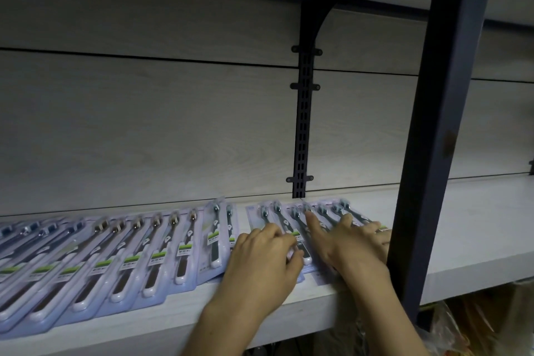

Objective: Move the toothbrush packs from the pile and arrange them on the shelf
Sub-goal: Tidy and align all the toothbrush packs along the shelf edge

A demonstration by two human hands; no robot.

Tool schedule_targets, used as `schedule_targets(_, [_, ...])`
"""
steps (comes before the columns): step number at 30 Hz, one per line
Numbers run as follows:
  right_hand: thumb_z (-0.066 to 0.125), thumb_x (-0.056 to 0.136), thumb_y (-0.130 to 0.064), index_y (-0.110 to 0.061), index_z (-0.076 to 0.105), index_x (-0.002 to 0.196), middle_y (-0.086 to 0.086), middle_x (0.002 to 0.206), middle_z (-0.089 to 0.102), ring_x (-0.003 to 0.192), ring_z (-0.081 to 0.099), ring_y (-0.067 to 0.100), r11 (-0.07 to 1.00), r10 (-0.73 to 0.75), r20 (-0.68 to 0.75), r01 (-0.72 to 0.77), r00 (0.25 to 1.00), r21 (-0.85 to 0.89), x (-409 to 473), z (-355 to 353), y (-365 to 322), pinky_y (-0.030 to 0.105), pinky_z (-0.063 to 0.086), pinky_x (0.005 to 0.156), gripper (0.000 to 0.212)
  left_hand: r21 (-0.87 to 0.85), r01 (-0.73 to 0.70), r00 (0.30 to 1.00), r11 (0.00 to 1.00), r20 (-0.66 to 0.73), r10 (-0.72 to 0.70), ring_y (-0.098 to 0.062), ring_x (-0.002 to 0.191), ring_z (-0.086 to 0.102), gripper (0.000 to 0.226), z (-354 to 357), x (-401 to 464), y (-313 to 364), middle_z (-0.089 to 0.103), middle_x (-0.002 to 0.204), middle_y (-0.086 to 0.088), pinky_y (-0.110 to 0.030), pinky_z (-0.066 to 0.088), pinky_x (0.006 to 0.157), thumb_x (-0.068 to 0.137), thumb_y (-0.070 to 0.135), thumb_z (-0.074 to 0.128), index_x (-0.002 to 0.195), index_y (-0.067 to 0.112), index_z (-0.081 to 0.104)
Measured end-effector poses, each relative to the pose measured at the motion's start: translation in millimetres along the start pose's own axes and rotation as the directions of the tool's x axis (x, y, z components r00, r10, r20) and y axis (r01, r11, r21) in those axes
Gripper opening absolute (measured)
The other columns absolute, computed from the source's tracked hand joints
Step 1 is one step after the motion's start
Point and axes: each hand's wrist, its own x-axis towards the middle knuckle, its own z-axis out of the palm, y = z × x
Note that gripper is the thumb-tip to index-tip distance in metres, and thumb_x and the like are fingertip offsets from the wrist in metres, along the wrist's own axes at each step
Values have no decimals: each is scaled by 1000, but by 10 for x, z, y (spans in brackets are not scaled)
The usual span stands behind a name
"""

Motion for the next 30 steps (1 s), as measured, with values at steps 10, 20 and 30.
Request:
schedule_targets(10, [16, 85, -76, -16, 5, 152, 32, 152, -8, 142, -6, 45, 994, -57, -6, 57, 998, 93, -118, 55, 71, 49, 8, 115, 91, 15, 2, 1000, 1000, -4, -2, -13, 97, 54, 32, 9, 6, 3, 53, 108, 12, -29, 37, 88, 96, 42, 35, 109, 30, 60])
schedule_targets(20, [19, 90, -69, -16, 3, 152, 33, 152, -9, 141, -3, 47, 988, -99, -68, 106, 993, 115, -157, 107, 107, 49, 14, 114, 84, -14, -7, 999, 1000, -35, 6, -12, 100, 52, 32, 18, -8, 1, 51, 111, 12, -27, 36, 89, 95, 43, 36, 117, 33, 58])
schedule_targets(30, [24, 95, -57, -39, 15, 148, 13, 159, -5, 143, -12, 41, 952, -297, -79, 302, 952, 49, -110, 136, 164, 52, 5, 115, 57, -74, -80, 997, 994, -27, 78, -10, 94, 45, 30, 53, 12, -34, 60, 98, 13, -27, 40, 88, 91, 36, 35, 100, 27, 63])
